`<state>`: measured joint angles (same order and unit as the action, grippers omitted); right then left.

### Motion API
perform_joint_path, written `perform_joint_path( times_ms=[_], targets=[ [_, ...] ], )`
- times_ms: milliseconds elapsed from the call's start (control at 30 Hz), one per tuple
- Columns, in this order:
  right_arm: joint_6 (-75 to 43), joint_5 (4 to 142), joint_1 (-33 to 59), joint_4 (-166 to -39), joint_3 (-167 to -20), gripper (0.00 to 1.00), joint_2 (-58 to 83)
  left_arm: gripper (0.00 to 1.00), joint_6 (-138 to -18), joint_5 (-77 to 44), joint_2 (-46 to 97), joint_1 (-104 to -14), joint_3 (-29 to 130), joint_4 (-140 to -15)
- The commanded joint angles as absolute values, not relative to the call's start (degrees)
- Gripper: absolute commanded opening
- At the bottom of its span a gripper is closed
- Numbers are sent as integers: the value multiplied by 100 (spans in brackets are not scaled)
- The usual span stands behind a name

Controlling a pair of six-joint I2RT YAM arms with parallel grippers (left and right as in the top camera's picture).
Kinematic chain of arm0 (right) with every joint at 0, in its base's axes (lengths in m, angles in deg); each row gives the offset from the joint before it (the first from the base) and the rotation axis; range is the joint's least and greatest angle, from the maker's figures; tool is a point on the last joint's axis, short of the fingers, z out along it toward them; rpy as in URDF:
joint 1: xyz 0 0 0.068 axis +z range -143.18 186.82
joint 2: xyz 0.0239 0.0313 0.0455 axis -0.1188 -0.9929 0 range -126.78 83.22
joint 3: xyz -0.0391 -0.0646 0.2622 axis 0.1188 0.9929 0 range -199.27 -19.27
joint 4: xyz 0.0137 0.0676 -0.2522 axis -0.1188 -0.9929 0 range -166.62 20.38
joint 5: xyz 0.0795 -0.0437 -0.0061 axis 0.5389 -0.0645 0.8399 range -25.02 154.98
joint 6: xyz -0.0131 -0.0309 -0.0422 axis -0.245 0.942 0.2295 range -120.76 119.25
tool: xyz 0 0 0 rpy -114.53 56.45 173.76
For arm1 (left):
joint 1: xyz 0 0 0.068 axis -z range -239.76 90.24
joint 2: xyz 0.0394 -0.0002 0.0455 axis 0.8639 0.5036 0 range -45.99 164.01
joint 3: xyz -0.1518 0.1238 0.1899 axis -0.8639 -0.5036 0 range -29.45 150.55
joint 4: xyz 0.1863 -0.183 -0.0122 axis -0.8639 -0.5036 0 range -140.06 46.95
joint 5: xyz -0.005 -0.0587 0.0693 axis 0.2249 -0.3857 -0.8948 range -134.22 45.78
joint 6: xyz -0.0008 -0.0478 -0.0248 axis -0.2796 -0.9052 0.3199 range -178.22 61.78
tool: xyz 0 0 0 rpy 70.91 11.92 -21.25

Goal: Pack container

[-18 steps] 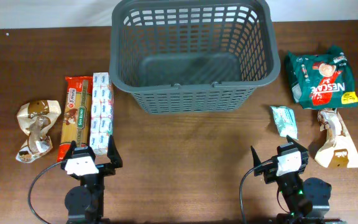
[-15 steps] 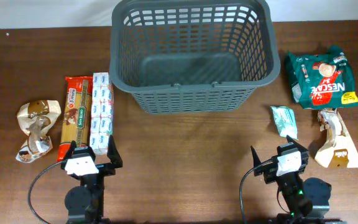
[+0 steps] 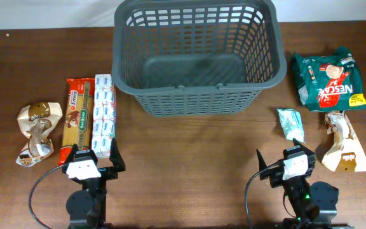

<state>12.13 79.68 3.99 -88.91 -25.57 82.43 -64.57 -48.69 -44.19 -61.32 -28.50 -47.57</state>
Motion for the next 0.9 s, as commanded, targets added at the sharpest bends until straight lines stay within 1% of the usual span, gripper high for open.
perform_joint_path(
  times_ms=[0, 367, 433, 567, 600, 667, 700, 733, 767, 867],
  targets=[
    [1224, 8023, 456, -8891, -2516, 99, 8291, 99, -6505, -4828, -4482, -6115, -2894, -4742],
    [1217, 8154, 456, -8893, -2516, 99, 8286, 99, -6505, -4828, -4482, -6115, -2894, -4742],
    [924, 8222, 456, -8871, -2518, 99, 8286, 99, -6505, -4828, -4482, -6115, -2894, -4742],
    [-581, 8110, 454, -8963, -2876, 99, 8157, 99, -6503, -4828, -4485, -6115, -2894, -4742],
    [-1095, 7614, 449, -9221, -3466, 99, 7744, 99, -6505, -4828, -4482, -6115, -2894, -4742],
    [-909, 7337, 449, -9509, -4223, 99, 7058, 99, -6503, -4828, -4485, -6115, -2894, -4742],
    [-560, 7328, 449, -9715, -4765, 99, 6538, 99, -6503, -4828, -4482, -6115, -2894, -4742],
    [-127, 7332, 449, -10062, -5517, 99, 5869, 99, -6503, -4828, -4482, -6115, -2894, -4742],
    [61, 7332, 449, -10493, -6328, 99, 5235, 99, -6503, -4828, -4485, -6115, -2894, -4742],
    [-13, 7529, 452, -11468, -8150, 99, 4026, 99, -6505, -4828, -4482, -6115, -2894, -4742]
  ],
)
